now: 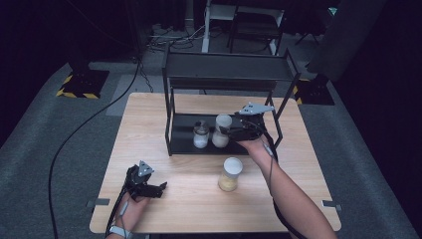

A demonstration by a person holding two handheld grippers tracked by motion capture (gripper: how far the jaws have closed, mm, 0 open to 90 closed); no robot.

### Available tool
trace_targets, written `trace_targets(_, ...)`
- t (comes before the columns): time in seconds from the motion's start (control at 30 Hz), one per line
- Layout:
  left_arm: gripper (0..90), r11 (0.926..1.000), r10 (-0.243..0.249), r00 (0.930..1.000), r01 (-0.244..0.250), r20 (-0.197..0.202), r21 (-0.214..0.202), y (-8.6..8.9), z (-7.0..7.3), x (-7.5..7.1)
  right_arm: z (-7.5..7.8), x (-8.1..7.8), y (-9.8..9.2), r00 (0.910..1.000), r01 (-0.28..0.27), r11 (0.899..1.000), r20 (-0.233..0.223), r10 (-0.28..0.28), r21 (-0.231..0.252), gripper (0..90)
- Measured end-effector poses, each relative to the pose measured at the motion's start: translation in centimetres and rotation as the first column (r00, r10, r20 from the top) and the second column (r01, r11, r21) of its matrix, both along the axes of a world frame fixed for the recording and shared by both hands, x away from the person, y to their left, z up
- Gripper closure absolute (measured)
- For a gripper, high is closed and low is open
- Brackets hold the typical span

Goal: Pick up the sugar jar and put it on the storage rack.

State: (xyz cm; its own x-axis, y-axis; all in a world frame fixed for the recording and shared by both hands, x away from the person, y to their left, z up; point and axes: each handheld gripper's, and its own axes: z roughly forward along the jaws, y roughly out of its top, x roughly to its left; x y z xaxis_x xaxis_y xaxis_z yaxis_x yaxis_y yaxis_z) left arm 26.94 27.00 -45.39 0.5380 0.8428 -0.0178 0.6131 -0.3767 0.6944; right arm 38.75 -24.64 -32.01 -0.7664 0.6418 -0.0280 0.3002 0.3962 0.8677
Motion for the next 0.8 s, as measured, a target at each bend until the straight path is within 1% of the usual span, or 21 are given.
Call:
trace_targets(0.13,3.1,1.0,0.0,1.0,0.0,0.001,0.0,0.0,0.0,0.0,0.5,-1.1,-0.4,1.0,-0.007,1.0,0.007,0.007,0.001,15.1)
trace_targets(0.3,3.1,1.0,0.0,1.0,0.0,0.001,0.0,0.0,0.0,0.0,1.2,-3.0,-1.0,0.9996,-0.021,1.0,0.019,0.021,-0.003,15.1)
trace_targets(0.4,3.1,1.0,0.0,1.0,0.0,0.0,0.0,0.0,0.0,0.0,1.5,-3.9,-1.3,0.9994,-0.026,1.0,0.025,0.026,-0.001,15.1)
trace_targets(0.6,3.1,1.0,0.0,1.0,0.0,0.0,0.0,0.0,0.0,0.0,1.8,-5.5,-1.8,0.9987,-0.04,0.999,0.033,0.04,-0.009,15.0)
trace_targets(0.8,3.1,1.0,-0.001,1.0,0.001,0.0,0.0,0.0,0.0,0.0,1.7,-7.0,-2.4,0.9971,-0.06,0.998,0.047,0.06,-0.013,15.1)
